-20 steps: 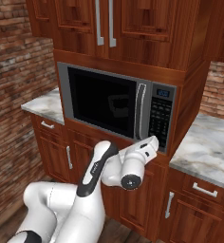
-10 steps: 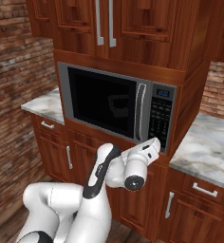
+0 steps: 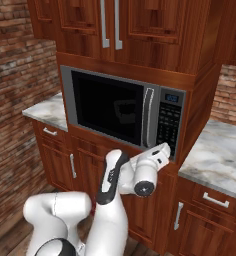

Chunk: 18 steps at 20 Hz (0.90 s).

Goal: Place the tupperware containing the fish and eggplant meal in the microwave. Close the microwave door and press the start button to reheat the meal.

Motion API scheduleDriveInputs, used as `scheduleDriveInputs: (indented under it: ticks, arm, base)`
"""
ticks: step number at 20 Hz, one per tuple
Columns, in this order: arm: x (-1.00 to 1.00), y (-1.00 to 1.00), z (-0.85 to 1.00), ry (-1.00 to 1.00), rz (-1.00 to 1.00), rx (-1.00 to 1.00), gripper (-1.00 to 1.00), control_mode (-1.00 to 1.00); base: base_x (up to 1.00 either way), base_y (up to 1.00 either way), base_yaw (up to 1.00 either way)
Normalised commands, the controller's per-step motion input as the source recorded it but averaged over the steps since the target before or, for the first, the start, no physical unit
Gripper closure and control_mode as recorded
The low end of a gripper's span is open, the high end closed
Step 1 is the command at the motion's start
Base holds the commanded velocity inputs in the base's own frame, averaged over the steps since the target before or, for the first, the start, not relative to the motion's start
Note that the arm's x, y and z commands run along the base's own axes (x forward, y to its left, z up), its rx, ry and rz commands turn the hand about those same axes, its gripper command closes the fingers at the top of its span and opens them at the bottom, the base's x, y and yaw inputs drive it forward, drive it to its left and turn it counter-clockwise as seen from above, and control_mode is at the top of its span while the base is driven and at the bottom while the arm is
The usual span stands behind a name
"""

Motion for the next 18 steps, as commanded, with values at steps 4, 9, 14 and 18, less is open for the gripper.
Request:
scheduleDriveInputs:
  ticks: [4,9,14,18]
  arm:
    - [0.23,-0.07,-0.03,0.00,0.00,0.00,1.00,-1.00]
    - [0.18,-0.03,-0.14,0.00,0.00,0.00,1.00,-1.00]
    - [0.14,-0.05,-0.15,0.00,-0.01,0.00,1.00,-1.00]
    - [0.12,-0.12,-0.10,0.00,-0.02,0.00,1.00,-1.00]
  base:
    - [0.00,0.00,0.00]
    - [0.00,0.00,0.00]
    - [0.00,0.00,0.00]
    - [0.00,0.00,0.00]
